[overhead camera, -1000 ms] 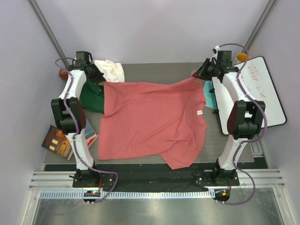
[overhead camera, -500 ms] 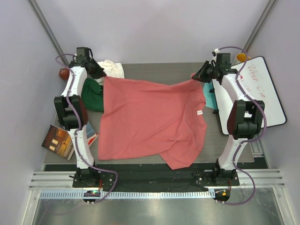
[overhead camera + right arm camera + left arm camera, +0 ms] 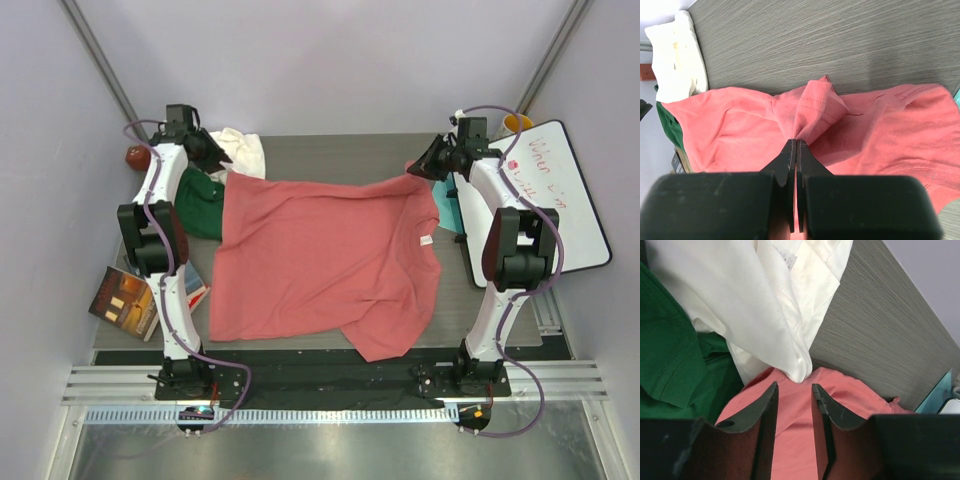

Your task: Fold and stack the t-shirts

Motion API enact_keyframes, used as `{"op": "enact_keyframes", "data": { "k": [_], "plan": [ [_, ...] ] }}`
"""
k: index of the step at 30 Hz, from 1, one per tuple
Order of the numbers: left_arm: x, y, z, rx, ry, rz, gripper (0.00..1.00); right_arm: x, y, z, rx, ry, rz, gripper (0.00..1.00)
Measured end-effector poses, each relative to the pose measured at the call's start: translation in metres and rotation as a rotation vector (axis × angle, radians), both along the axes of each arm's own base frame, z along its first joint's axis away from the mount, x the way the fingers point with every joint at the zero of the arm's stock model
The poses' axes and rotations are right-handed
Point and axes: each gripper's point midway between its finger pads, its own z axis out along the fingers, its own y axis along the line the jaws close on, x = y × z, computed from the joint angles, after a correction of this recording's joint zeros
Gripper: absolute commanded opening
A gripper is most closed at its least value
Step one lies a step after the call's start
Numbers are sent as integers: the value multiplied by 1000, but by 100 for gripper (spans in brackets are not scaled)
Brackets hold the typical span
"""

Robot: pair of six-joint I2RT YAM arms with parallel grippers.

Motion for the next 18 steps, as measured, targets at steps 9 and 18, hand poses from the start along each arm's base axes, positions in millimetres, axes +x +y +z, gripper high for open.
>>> {"op": "enact_keyframes", "data": {
  "k": [9, 18],
  "plan": [
    [-1, -1, -1, -6, 4, -6, 34, 1, 0, 1, 4, -6, 1, 1],
    [-5, -6, -10, -6, 24, -24, 32, 2, 0, 1, 4, -7, 1, 1]
  ]
}}
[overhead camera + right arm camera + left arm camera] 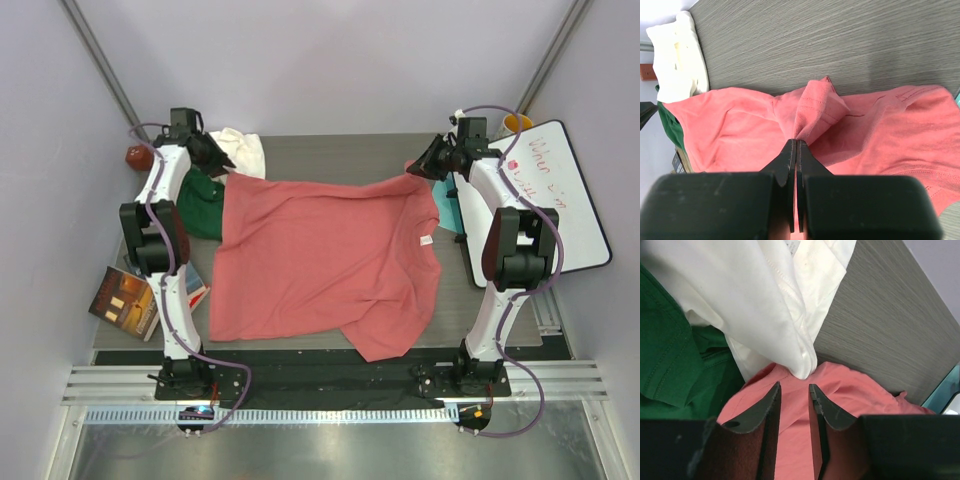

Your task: Fold and stack the t-shirts

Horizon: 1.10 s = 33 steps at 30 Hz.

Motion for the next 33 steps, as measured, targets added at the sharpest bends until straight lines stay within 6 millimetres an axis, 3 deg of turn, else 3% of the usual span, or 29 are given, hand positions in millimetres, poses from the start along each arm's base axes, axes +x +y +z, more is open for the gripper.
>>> {"op": "enact_keyframes", "data": {
  "k": [5, 13, 18, 23, 30, 33],
  "plan": [
    [-1, -6, -11, 7, 19, -21, 38, 0, 0, 0, 0, 0, 0, 1],
    [-2, -8, -33, 5, 60, -25, 38, 1, -4, 0, 0, 1, -7, 1],
    [-2, -7, -37, 6, 66, -27, 39, 2, -7, -6, 1, 11, -14, 1],
    [-2, -7, -37, 7, 66, -28, 29, 2, -8, -10, 2, 21, -16, 1],
    [-2, -7, -38, 11, 67, -33, 26, 2, -8, -13, 3, 27, -16, 1],
    [-2, -7, -38, 16, 65, -40, 12, 2, -8, -14, 3, 28, -18, 1]
  ]
}}
